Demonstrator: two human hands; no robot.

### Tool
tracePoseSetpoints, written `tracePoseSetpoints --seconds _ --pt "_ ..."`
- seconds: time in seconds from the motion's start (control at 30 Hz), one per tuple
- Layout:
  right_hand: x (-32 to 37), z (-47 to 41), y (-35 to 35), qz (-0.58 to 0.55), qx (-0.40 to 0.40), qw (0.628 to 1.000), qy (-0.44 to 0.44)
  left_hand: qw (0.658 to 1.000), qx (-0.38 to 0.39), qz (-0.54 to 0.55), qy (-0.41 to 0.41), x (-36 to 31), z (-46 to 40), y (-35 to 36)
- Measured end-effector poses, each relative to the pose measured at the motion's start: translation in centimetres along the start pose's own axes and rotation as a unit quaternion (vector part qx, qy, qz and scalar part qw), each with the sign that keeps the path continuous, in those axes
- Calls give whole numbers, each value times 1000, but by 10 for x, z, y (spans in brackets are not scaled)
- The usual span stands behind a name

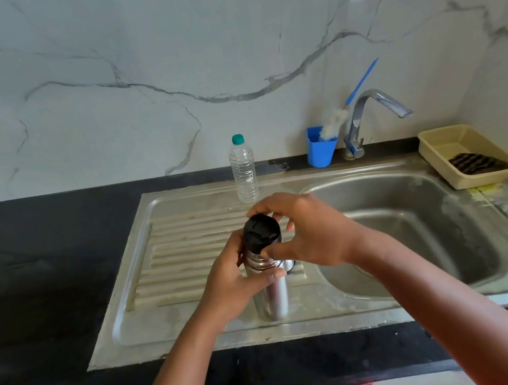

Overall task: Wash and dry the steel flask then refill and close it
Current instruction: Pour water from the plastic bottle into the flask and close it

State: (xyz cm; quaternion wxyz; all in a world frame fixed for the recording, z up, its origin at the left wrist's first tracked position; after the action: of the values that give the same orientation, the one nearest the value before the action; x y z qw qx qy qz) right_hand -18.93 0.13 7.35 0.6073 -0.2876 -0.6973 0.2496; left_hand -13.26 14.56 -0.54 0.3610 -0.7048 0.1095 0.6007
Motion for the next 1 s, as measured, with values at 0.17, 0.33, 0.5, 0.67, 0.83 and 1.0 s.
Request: tracePoseSetpoints --seconds 0.17,0.33,0.5,0.67,0.83,1.0 --pt "2 1 8 65 11 998 22 1000 -4 20 -8 2 1 0" --pt "8 2 15 204 -25 977 56 1000 -8 6 -7 5 -1 0" --pt "20 -4 0 35 93 993 -65 1000 -14 28 -1 3 0 0" --pt "17 -8 5 125 69 989 -30 999 -9 29 -12 5 -1 1" --pt "18 -10 16 273 -26 962 -4 1000 -2 13 -1 6 -1 0" --pt "21 -15 8 95 132 985 -54 1000 -8 23 -3 6 -1 1"
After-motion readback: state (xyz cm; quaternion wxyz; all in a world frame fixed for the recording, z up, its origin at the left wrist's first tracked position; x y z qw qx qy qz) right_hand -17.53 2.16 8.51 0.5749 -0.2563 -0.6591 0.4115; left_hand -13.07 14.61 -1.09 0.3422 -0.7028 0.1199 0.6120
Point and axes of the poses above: each hand's wrist, its own z-axis away from the middle knuckle, its own y-axis out of the palm, x = y × z, the point moved 4 cm from there along -z, towards the middle knuckle, and after that the axes turned 6 degrees about -z, right-handed, at the moved point
